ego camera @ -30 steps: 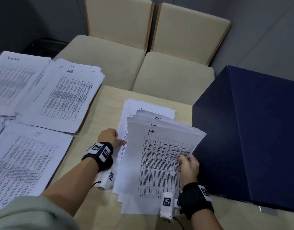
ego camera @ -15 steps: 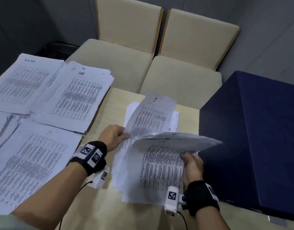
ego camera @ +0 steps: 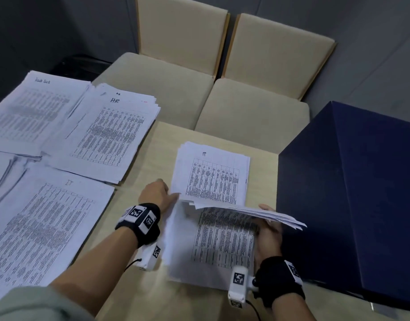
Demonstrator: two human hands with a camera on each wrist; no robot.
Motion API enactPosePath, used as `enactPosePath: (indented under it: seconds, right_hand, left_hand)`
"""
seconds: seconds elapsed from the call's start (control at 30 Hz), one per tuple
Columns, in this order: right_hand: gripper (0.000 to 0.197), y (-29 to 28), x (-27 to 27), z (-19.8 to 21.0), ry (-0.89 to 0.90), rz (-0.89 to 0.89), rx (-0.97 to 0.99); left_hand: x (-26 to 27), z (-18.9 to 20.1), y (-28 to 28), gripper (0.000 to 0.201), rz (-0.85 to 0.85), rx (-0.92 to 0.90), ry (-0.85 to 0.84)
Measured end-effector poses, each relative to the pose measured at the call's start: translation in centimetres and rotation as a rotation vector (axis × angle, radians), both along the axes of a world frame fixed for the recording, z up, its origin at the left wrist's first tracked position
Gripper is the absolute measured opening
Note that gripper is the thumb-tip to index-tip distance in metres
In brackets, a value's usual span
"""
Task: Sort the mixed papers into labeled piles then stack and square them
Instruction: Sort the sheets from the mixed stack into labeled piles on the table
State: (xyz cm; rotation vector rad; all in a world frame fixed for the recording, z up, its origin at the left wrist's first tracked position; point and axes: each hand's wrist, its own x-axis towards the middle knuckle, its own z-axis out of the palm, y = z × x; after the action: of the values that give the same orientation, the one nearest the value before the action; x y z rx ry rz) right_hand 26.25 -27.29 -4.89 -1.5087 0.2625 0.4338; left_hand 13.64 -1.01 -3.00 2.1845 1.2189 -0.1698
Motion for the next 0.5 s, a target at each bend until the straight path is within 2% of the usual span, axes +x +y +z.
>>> enactPosePath:
  seconds: [0.1, 0.2, 0.3, 0.4, 0.5]
  right_hand:
    - [0.023, 0.0, -0.2, 0.5, 0.045, -0.034, -0.086]
    - [0.023, 0.0, -0.1, 1.1, 0.043, 0.018, -0.118]
    - [0.016, -0.1, 0.2, 1.6, 0.041, 0.002, -0.127]
    - [0.021, 0.0, 0.2, 1.4, 0.030, -0.017, -0.126]
    - [0.025, 0.1, 0.3, 0.8, 0.061, -0.031, -0.139]
  left_hand:
    - [0.6, 0.0, -0.4, 0.009, -0.031, -0.016, 0.039]
    - [0.9, -0.3, -0.1, 0.025, -0.068, 0.039, 0.029]
    - [0.7, 0.1, 0.3, 0.013, -0.137, 0.116, 0.122]
    - [0.8, 0.0, 0.3, 0.036, -0.129, 0.190, 0.092]
    - [1.7, 0.0, -0.3, 0.049, -0.098, 0.117, 0.080]
